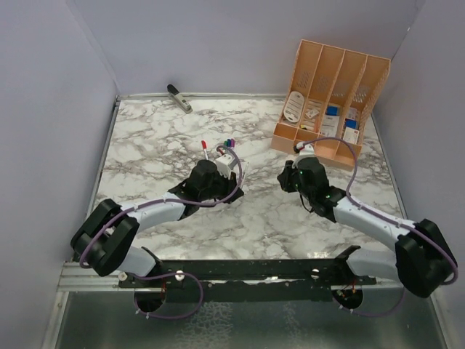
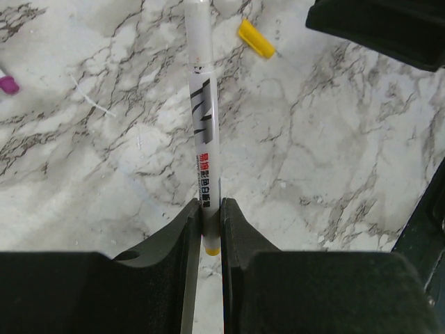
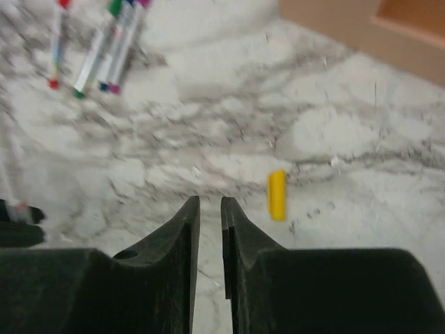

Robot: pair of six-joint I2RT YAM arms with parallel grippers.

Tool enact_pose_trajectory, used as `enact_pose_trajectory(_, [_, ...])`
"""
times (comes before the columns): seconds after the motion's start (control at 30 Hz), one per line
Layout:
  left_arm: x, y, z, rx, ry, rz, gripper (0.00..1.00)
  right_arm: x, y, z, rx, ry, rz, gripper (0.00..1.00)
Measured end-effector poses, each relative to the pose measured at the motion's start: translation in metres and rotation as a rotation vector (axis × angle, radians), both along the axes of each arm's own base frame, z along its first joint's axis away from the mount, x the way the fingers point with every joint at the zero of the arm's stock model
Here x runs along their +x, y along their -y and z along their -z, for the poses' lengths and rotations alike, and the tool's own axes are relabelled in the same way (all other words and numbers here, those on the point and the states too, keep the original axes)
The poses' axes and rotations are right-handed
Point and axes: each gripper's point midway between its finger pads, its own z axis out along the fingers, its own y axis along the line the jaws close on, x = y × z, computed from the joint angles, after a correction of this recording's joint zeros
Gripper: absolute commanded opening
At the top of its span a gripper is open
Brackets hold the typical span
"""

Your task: Insert the pens into the pen caps

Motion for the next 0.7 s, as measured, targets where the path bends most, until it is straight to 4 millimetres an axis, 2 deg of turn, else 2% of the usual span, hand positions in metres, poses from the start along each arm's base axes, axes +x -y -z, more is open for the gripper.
enact_pose_trajectory(0.07, [-0.004, -0.005, 0.005, 0.033, -0.009, 0.008, 0.00, -0.006, 0.005, 0.036, -0.082, -0.113, -0.001, 0.16])
enact_pose_trajectory(0.17, [-0.010, -0.011, 0.009, 0.072, -0.012, 0.024, 0.00, -0.010, 0.008, 0.062, -0.157, -0.211, -0.005, 0.16])
enact_pose_trajectory(0.43, [-0.016, -0.015, 0.011, 0.105, -0.003, 0.062, 0.00, 0.000, 0.007, 0.063, -0.194, -0.223, 0.004, 0.24])
enact_pose_trajectory(0.7, [-0.020, -0.013, 0.011, 0.099, -0.003, 0.087, 0.00, 0.009, 0.011, 0.083, -0.266, -0.270, 0.038, 0.31])
